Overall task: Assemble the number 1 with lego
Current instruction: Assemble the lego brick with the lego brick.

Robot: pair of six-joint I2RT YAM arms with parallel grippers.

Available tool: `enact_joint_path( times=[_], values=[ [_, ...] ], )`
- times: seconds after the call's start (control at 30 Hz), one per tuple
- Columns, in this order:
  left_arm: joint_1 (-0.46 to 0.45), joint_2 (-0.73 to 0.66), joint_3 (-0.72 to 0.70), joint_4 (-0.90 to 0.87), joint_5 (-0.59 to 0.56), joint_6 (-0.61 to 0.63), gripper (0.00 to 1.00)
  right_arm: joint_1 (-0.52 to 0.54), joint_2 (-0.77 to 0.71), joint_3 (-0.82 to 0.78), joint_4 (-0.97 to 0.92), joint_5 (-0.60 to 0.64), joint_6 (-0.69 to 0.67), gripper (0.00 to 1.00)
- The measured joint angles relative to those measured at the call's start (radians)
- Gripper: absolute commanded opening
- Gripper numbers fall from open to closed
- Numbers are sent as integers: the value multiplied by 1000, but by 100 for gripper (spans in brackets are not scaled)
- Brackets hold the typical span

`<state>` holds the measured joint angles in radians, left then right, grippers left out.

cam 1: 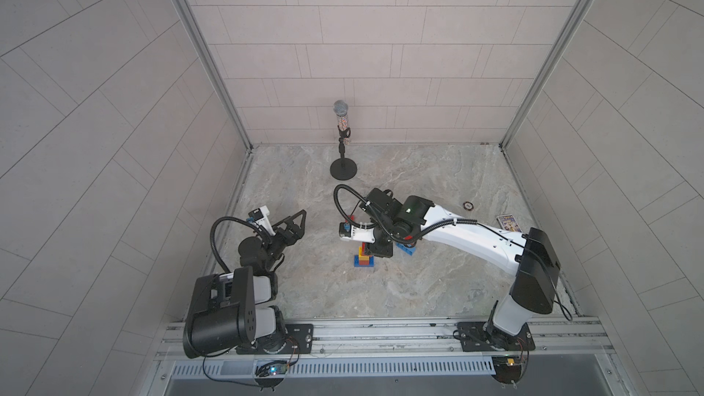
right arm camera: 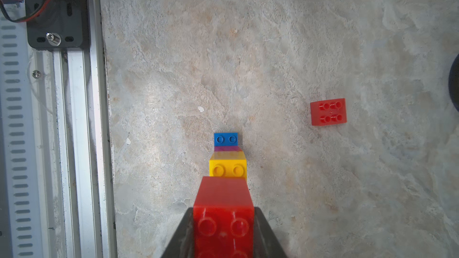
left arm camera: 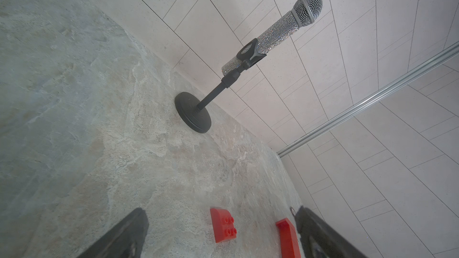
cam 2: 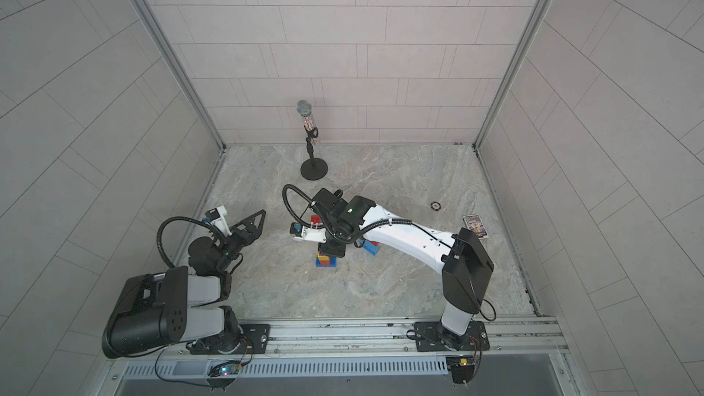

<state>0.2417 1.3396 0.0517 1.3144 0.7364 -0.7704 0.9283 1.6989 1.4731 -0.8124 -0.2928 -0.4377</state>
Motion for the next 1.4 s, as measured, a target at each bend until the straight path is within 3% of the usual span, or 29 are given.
enact_joint_path(
  times=[1.4],
  values=[
    [0,2,0,0,2,0,100,0,79,43,20,-25,-33,0]
  ],
)
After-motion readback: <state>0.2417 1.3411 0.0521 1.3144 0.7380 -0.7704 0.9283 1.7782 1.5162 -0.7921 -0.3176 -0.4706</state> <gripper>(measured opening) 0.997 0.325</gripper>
